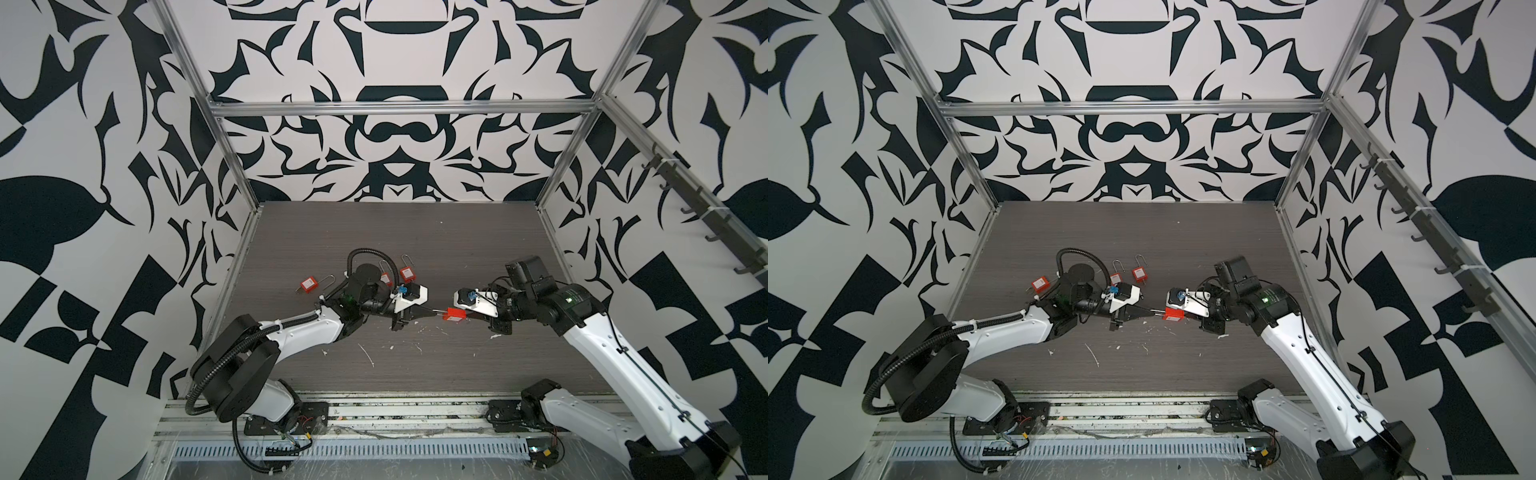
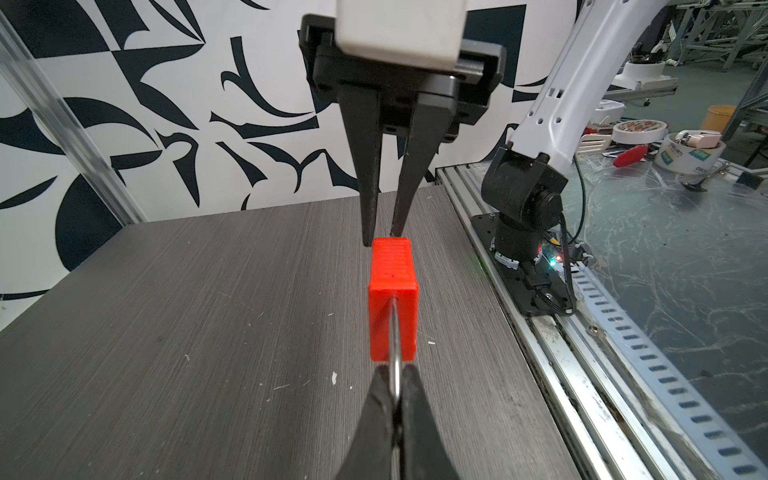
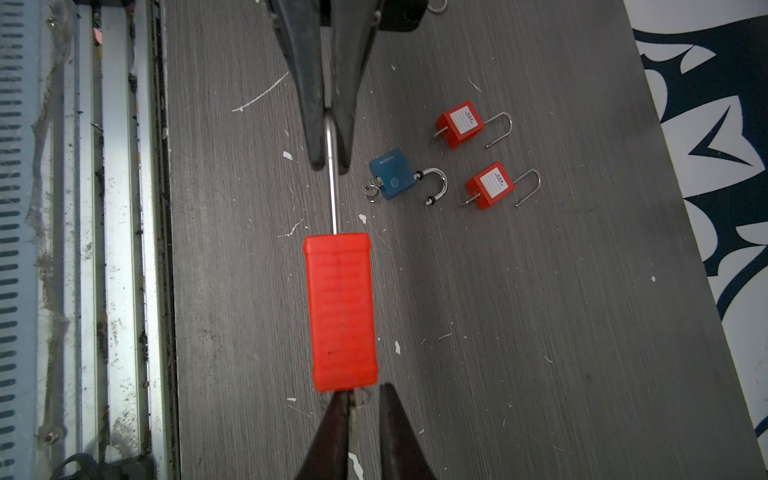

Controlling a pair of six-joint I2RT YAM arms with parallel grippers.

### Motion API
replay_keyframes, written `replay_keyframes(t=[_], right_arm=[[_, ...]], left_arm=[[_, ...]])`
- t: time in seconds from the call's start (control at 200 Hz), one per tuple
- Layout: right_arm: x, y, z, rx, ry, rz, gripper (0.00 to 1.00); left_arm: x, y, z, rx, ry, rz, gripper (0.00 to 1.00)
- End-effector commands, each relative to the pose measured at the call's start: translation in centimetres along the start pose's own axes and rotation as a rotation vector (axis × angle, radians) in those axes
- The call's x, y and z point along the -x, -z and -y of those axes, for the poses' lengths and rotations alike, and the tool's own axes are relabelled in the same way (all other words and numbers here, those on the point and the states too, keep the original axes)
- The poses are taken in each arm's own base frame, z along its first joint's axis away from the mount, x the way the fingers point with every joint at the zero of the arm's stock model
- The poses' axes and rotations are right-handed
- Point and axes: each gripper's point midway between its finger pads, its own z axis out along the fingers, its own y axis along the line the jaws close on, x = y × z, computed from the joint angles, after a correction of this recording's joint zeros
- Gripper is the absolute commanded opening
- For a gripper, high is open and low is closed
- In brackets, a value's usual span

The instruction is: Lock with the key

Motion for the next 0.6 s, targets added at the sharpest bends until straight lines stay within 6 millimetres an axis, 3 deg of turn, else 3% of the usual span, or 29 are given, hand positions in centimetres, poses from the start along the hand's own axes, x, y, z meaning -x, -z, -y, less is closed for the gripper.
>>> replay_keyframes(t=[0.0,0.595], right_arm=[[0.82,0.57,0.46,-0.005,0.019,0.013,0.18],[-0.03,0.23,0.0,0.032,0.001,-0.033,0.22]], left_arm=[[2.52,-0.01,0.1,-0.024,-0.063,0.048,0.0],[2.66,0.08,0.18,-0.027,-0.076,0.04,0.0]])
